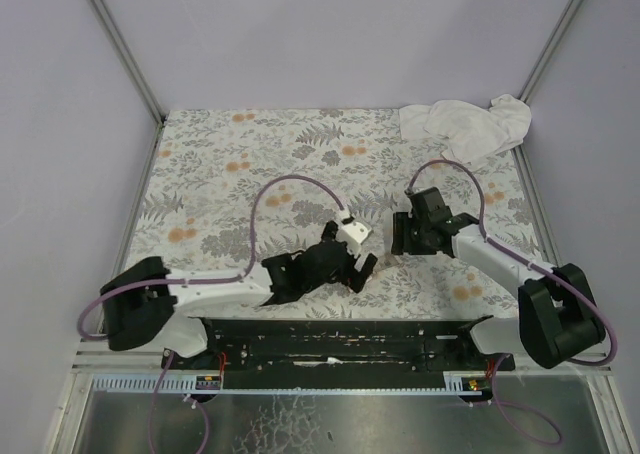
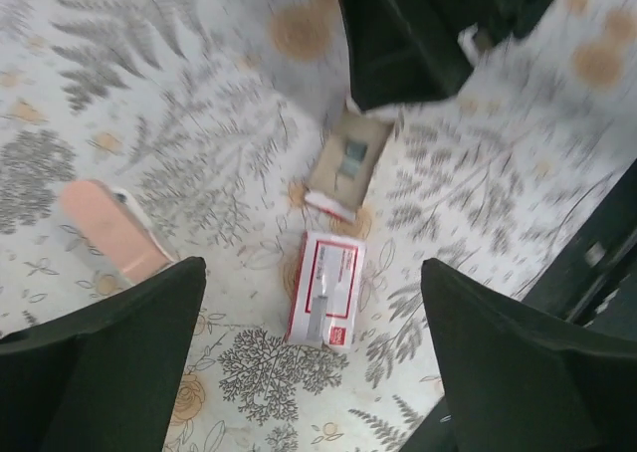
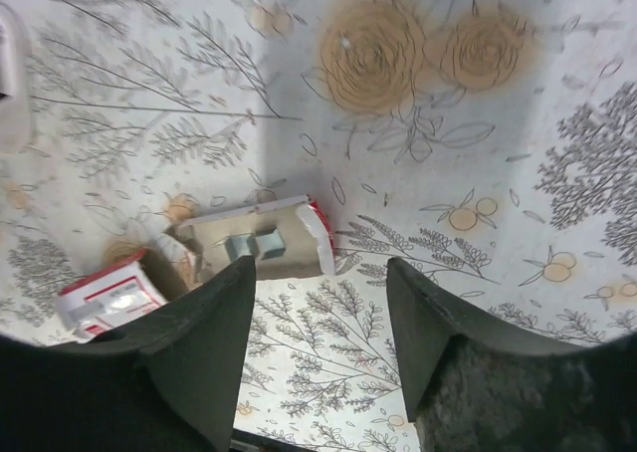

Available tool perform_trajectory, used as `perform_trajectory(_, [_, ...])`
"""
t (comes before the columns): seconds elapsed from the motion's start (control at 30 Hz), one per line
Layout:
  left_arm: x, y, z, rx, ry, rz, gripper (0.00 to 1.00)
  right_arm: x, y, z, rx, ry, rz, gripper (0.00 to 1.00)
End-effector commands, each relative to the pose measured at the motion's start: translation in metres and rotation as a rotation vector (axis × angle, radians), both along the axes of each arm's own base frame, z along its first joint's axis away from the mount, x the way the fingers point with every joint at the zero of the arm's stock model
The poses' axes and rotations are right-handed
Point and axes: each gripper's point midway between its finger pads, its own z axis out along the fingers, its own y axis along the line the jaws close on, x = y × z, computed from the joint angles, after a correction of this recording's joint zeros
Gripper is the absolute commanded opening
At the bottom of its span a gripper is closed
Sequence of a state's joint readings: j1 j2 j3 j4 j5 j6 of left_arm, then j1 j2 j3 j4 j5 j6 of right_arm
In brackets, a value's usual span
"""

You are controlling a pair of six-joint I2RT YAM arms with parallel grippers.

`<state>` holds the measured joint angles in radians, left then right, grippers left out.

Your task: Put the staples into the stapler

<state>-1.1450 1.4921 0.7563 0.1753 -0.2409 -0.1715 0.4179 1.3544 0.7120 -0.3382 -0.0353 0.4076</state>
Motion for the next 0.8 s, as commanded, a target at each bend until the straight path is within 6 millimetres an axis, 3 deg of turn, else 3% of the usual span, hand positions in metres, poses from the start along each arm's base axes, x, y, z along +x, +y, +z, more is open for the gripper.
perform_trajectory(0.0, [0.018,0.016,0.064,-0.176,-0.026,0.235,0.92,0.021,0.001,0.045,0.014,-0.128,0.004,0.65])
perform_trajectory(0.07, [0.024,0.036,0.073,-0.221,0.023,0.389,0.97,0.022,0.004,0.054,0.031,-0.152,0.026,0.69])
perform_trajectory(0.2, [0.017,0.073,0.069,-0.311,0.217,0.623,1.0,0.018,0.017,0.069,0.109,-0.196,0.087,0.73])
perform_trajectory(0.37, [0.009,0.105,0.038,-0.468,0.45,0.734,1.0,0.01,0.031,0.071,0.21,-0.212,0.114,0.76])
perform_trajectory(0.5, [0.013,0.13,0.02,-0.535,0.517,0.8,1.0,0.005,0.039,0.069,0.264,-0.196,0.114,0.77])
perform_trajectory(0.77, [0.035,0.136,0.004,-0.559,0.562,0.783,1.0,0.004,0.039,0.068,0.269,-0.187,0.105,0.78])
